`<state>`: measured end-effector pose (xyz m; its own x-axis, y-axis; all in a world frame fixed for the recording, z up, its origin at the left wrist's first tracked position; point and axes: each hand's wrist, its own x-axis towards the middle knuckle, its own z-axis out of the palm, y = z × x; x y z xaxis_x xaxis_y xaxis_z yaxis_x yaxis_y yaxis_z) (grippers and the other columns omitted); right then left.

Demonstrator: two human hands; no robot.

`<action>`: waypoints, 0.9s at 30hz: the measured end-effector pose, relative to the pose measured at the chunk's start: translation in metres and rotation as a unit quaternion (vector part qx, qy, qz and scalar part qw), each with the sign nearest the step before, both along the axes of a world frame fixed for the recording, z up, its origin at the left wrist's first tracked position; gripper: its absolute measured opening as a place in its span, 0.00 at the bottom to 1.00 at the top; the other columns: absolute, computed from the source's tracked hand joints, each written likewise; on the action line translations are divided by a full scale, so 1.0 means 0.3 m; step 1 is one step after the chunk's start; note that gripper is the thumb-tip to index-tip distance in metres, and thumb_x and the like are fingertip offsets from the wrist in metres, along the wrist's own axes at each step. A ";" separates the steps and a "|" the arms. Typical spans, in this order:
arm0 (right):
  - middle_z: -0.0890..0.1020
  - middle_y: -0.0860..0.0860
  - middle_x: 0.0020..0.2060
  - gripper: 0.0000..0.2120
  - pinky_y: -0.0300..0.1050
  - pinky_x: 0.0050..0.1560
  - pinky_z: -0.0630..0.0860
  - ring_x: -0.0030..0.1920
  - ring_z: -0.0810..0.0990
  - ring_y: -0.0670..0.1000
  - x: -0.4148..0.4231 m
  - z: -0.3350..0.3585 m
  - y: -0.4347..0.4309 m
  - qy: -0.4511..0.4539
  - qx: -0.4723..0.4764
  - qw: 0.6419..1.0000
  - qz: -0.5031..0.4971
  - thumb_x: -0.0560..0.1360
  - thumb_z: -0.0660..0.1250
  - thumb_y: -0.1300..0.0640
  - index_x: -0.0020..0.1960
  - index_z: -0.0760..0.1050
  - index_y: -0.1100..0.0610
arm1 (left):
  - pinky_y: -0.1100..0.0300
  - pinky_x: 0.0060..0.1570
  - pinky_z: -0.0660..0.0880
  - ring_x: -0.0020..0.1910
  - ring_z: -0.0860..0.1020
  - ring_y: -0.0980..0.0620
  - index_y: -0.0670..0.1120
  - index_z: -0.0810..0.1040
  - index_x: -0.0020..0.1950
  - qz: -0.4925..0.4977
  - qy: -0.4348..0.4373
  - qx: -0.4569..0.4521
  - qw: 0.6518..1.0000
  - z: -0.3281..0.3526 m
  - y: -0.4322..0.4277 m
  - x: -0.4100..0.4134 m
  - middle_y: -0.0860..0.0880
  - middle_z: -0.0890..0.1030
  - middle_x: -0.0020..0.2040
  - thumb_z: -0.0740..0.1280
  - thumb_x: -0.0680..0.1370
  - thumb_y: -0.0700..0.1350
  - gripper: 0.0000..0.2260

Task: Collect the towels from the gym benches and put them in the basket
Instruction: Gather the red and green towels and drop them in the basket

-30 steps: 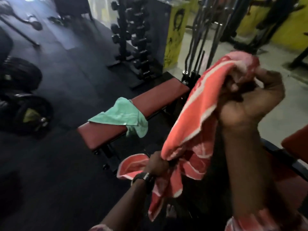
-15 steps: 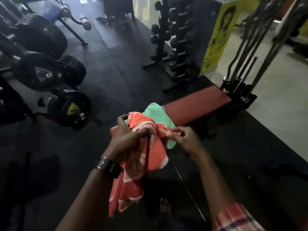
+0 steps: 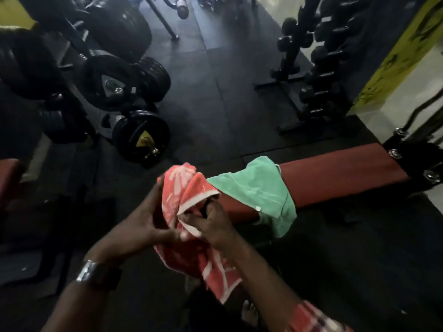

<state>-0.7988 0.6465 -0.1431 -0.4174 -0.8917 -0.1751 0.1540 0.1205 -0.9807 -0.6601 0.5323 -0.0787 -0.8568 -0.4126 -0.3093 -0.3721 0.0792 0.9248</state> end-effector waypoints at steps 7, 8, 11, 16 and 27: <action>0.81 0.55 0.42 0.10 0.45 0.44 0.80 0.44 0.79 0.53 -0.115 -0.048 -0.264 -0.127 0.058 0.989 0.051 0.76 0.67 0.57 0.52 0.80 0.64 | 0.48 0.58 0.78 0.55 0.81 0.57 0.55 0.75 0.64 0.142 -0.045 -0.104 0.983 -0.147 -0.202 -0.038 0.55 0.83 0.56 0.78 0.67 0.48 0.27; 0.82 0.55 0.43 0.10 0.46 0.45 0.80 0.45 0.80 0.53 -0.146 -0.075 -0.281 -0.118 0.066 0.990 0.030 0.77 0.67 0.57 0.53 0.81 0.63 | 0.47 0.58 0.78 0.55 0.82 0.55 0.56 0.76 0.62 0.156 -0.053 -0.098 0.981 -0.151 -0.234 -0.036 0.54 0.83 0.55 0.77 0.64 0.53 0.27; 0.82 0.54 0.42 0.08 0.41 0.38 0.77 0.42 0.79 0.48 -0.269 -0.201 -0.302 -0.025 0.156 0.983 -0.089 0.76 0.68 0.58 0.51 0.82 0.62 | 0.47 0.59 0.77 0.57 0.81 0.50 0.55 0.76 0.62 0.182 -0.062 -0.089 0.977 -0.193 -0.345 -0.020 0.50 0.83 0.56 0.72 0.60 0.59 0.31; 0.81 0.54 0.40 0.09 0.44 0.34 0.76 0.38 0.78 0.48 -0.442 -0.456 -0.228 -0.100 0.278 0.896 -0.330 0.74 0.66 0.62 0.51 0.82 0.63 | 0.46 0.55 0.78 0.55 0.82 0.51 0.56 0.77 0.62 0.177 -0.124 -0.078 0.973 -0.246 -0.417 -0.026 0.52 0.84 0.54 0.72 0.58 0.60 0.32; 0.55 0.55 0.78 0.28 0.49 0.70 0.65 0.74 0.63 0.58 -0.763 -0.757 -0.212 0.140 0.473 0.842 -0.220 0.73 0.66 0.57 0.73 0.67 0.56 | 0.55 0.49 0.78 0.53 0.80 0.57 0.67 0.75 0.57 0.219 -0.194 -0.057 0.954 -0.340 -0.371 -0.294 0.56 0.82 0.53 0.74 0.65 0.53 0.22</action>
